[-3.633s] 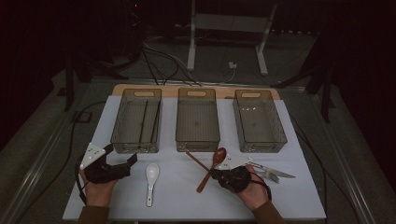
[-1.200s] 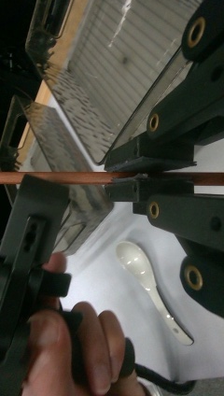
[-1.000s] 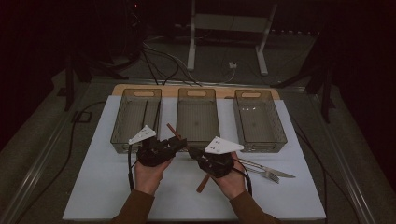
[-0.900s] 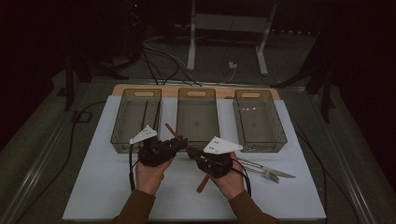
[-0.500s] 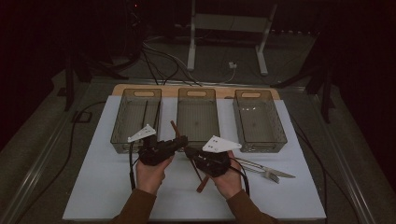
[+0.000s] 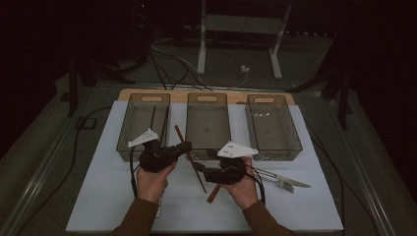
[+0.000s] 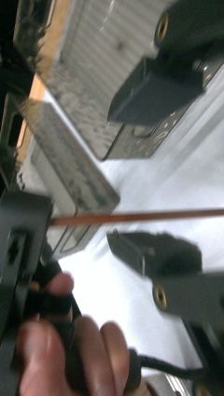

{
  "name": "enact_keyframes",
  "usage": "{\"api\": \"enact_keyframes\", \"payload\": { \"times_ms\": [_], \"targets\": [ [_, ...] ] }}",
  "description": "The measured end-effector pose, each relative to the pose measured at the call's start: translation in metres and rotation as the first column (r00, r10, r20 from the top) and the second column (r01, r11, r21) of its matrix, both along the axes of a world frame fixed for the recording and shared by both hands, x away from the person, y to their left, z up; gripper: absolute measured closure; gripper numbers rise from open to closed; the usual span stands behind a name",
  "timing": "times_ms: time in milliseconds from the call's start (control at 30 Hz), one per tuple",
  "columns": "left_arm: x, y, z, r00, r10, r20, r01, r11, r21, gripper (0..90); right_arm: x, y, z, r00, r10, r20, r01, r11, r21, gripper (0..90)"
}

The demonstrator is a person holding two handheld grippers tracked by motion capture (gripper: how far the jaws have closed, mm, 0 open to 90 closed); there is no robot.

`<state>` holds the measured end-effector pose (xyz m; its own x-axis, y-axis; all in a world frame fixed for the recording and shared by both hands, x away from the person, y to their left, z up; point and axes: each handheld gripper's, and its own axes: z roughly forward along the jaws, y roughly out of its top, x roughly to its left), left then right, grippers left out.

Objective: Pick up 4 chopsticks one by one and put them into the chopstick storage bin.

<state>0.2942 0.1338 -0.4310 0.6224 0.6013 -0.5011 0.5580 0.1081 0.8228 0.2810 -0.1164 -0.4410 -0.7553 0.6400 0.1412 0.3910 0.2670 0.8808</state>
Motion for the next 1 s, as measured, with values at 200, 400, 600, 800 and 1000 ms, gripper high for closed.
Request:
{"api": "enact_keyframes", "payload": {
  "times_ms": [200, 400, 600, 800, 1000],
  "targets": [
    [0.001, 0.011, 0.001, 0.9996, 0.027, -0.002, -0.027, 0.9996, 0.011, 85.1, 0.003, -0.006, -0.004, 0.999, -0.035, -0.027, 0.035, 0.999, -0.009, 16.7],
    [0.003, 0.02, 0.002, 0.9986, 0.053, -0.006, -0.053, 0.9984, 0.021, 85.1, 0.005, -0.01, -0.007, 0.9969, -0.061, -0.051, 0.06, 0.998, -0.028, 8.2],
    [0.005, 0.033, 0.007, 0.9968, 0.08, -0.003, -0.079, 0.9964, 0.031, 85.1, 0.005, -0.016, -0.01, 0.996, -0.061, -0.066, 0.058, 0.998, -0.038, 1.4],
    [0.009, 0.046, 0.012, 0.9942, 0.108, -0.005, -0.107, 0.9929, 0.051, 85.1, 0.004, -0.025, -0.011, 0.9952, -0.07, -0.069, 0.067, 0.997, -0.048, 0.0],
    [0.013, 0.061, 0.019, 0.9897, 0.143, -0.011, -0.142, 0.9879, 0.063, 85.1, 0.003, -0.034, -0.012, 0.9938, -0.086, -0.071, 0.082, 0.995, -0.052, 0.0]
  ]
}}
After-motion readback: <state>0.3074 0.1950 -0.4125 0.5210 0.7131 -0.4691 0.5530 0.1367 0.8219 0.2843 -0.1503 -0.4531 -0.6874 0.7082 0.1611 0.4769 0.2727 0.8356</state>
